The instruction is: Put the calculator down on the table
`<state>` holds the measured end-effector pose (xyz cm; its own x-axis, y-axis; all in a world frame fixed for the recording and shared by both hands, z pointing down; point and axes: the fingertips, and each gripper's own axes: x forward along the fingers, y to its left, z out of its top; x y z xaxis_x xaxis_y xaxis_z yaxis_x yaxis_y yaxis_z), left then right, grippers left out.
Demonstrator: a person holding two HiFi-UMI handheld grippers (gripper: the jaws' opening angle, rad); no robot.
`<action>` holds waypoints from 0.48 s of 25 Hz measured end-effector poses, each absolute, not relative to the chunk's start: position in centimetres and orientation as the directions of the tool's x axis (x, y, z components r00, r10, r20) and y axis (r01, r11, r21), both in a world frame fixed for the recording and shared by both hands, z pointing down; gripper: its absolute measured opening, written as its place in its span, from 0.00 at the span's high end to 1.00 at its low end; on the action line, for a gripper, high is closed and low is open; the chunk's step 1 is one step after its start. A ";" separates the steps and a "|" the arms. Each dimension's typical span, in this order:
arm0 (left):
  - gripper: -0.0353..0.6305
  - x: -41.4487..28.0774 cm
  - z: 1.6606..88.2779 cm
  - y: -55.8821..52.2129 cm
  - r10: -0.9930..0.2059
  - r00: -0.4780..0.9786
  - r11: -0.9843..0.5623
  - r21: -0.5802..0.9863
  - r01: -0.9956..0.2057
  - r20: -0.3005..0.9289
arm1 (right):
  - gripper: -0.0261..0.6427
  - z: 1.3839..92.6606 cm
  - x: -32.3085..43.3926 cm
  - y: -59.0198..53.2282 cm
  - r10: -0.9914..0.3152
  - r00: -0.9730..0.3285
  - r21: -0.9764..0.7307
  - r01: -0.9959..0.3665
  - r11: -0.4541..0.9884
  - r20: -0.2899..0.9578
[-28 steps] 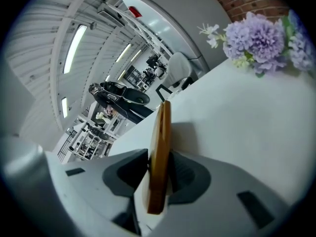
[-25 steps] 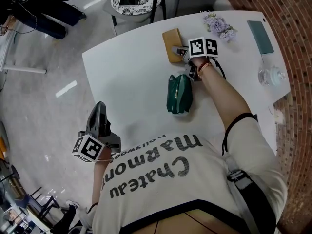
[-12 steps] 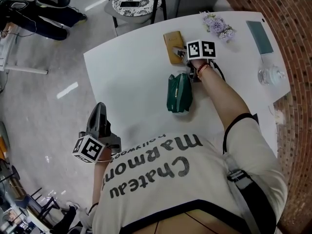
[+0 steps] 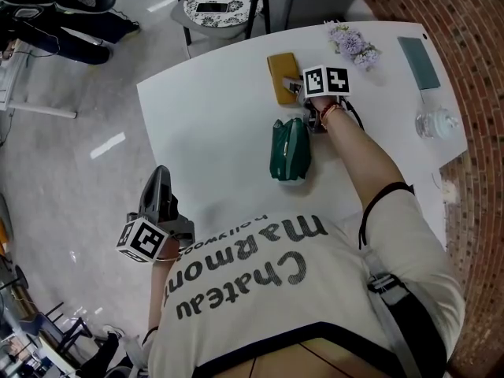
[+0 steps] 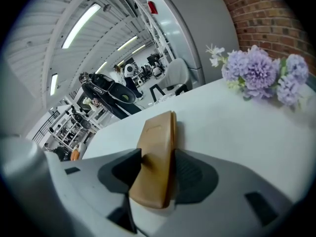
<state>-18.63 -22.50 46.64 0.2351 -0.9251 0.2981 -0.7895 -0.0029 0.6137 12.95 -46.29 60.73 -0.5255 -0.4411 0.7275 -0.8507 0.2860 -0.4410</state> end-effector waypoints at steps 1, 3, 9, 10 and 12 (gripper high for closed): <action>0.94 -18.7 46.6 -22.5 -0.926 0.233 -0.003 0.614 -0.789 0.296 | 0.64 60.7 13.0 -46.3 -0.441 -0.524 -0.439 -0.852 0.286 0.729; 0.94 -18.8 46.6 -22.4 -0.926 0.232 0.000 0.614 -0.790 0.298 | 0.64 60.7 13.0 -46.2 -0.442 -0.520 -0.434 -0.854 0.287 0.731; 0.94 -18.9 46.9 -22.2 -0.925 0.231 0.005 0.618 -0.786 0.301 | 0.63 60.8 13.1 -46.1 -0.445 -0.509 -0.423 -0.860 0.285 0.737; 0.94 -19.0 46.9 -22.2 -0.926 0.231 0.003 0.619 -0.786 0.299 | 0.63 60.8 13.1 -46.1 -0.446 -0.505 -0.418 -0.863 0.284 0.739; 0.94 -19.1 46.9 -22.1 -0.925 0.230 0.006 0.617 -0.787 0.302 | 0.63 60.9 13.2 -46.1 -0.448 -0.497 -0.409 -0.867 0.284 0.743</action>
